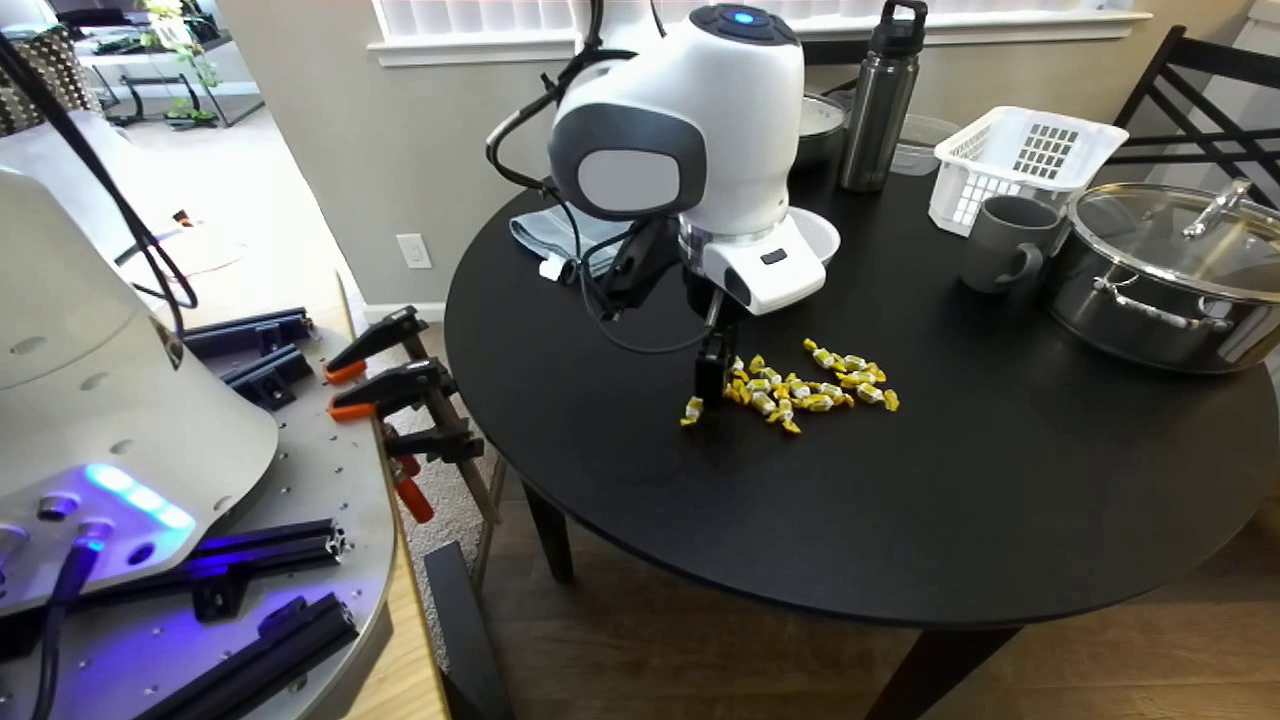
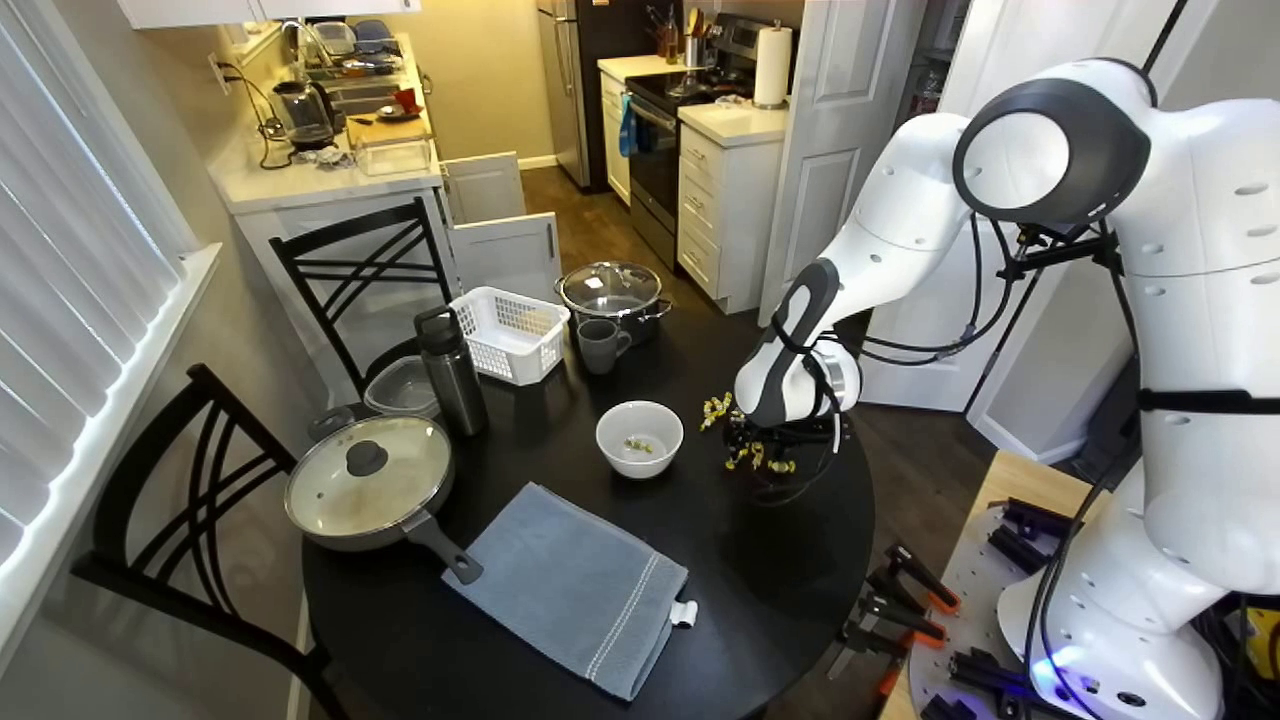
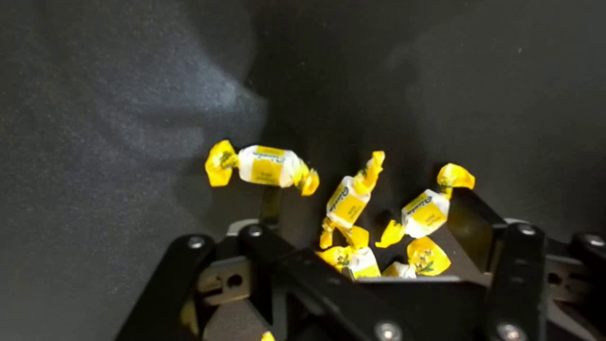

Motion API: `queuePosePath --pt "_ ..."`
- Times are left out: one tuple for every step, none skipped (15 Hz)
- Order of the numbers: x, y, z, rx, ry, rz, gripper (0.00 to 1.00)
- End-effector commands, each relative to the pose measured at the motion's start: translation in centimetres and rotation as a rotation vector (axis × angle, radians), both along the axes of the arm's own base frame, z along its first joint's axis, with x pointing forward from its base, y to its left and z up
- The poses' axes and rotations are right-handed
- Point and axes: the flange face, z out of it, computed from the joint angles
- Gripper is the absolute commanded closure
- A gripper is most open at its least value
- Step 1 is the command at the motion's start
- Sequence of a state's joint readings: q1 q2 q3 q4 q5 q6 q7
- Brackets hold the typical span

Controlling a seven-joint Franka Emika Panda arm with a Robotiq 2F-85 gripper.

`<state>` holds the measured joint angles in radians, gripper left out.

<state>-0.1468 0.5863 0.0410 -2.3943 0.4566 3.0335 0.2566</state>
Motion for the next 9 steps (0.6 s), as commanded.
queuePosePath --pt "-0.6 0.0 -0.9 0.000 -0.002 -0.056 0.42" --pt "-0.7 -0.2 -1.0 -0.002 -0.002 -0.062 0.46" --pt "-0.7 -0.4 -1.0 -0.003 -0.001 -0.070 0.55" --pt "-0.8 -0.5 -1.0 -0.004 -0.002 -0.076 0.61" --pt "-0.8 -0.7 -1.0 -0.004 -0.002 -0.081 0.67" --pt "-0.9 -0.9 -1.0 -0.005 -0.003 -0.084 0.74" --pt "-0.9 -1.0 -1.0 -0.004 -0.003 -0.086 0.80" --pt "-0.9 -1.1 -0.9 -0.004 -0.005 -0.083 0.87" --pt "-0.9 -1.2 -1.0 -0.003 -0.005 -0.082 0.92"
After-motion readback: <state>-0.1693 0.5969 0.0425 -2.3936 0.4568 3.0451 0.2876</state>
